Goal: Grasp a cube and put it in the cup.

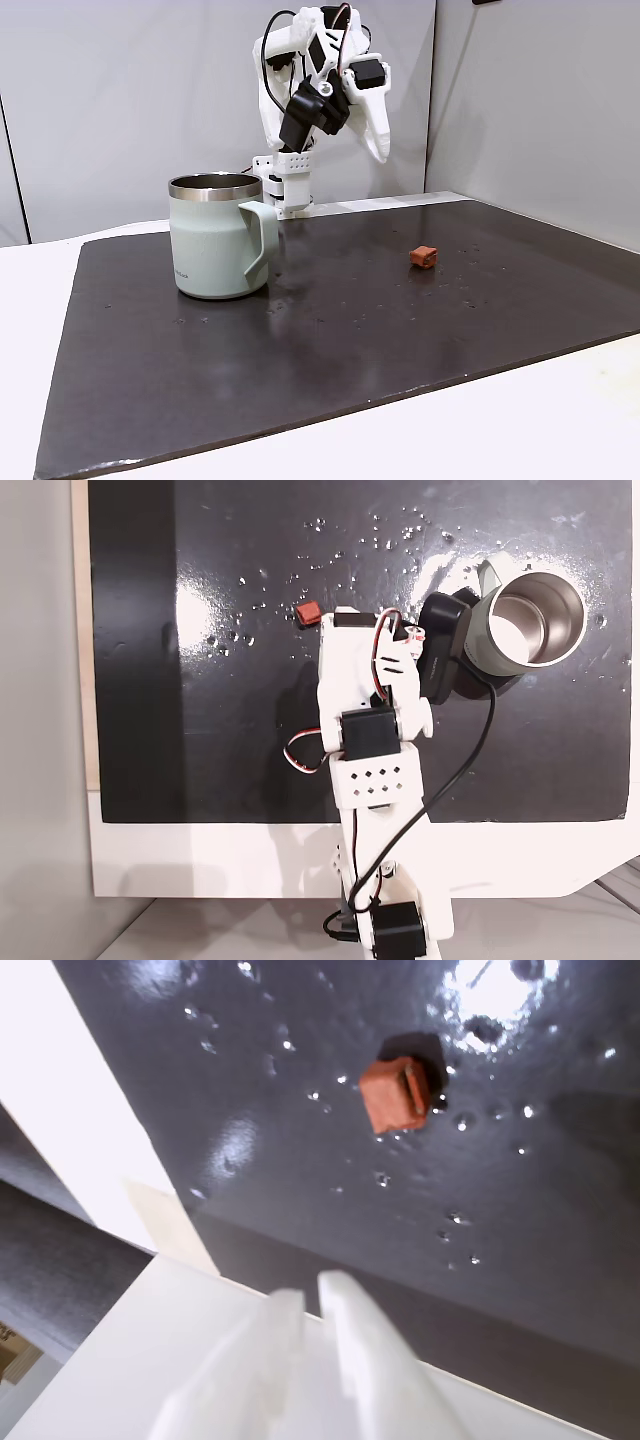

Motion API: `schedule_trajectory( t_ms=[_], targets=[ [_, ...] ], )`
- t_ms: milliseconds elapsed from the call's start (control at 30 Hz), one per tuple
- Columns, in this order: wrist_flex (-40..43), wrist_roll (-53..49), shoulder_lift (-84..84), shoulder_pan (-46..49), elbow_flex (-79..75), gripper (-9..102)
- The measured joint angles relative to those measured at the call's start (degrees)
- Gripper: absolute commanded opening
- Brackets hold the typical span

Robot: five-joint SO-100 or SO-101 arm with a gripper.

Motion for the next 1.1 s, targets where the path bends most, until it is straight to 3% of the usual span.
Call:
schedule_trajectory(
  t_ms=[1100],
  targets=[
    [17.8,-4.8,-42.5,-6.2,-38.1,0]
  ],
)
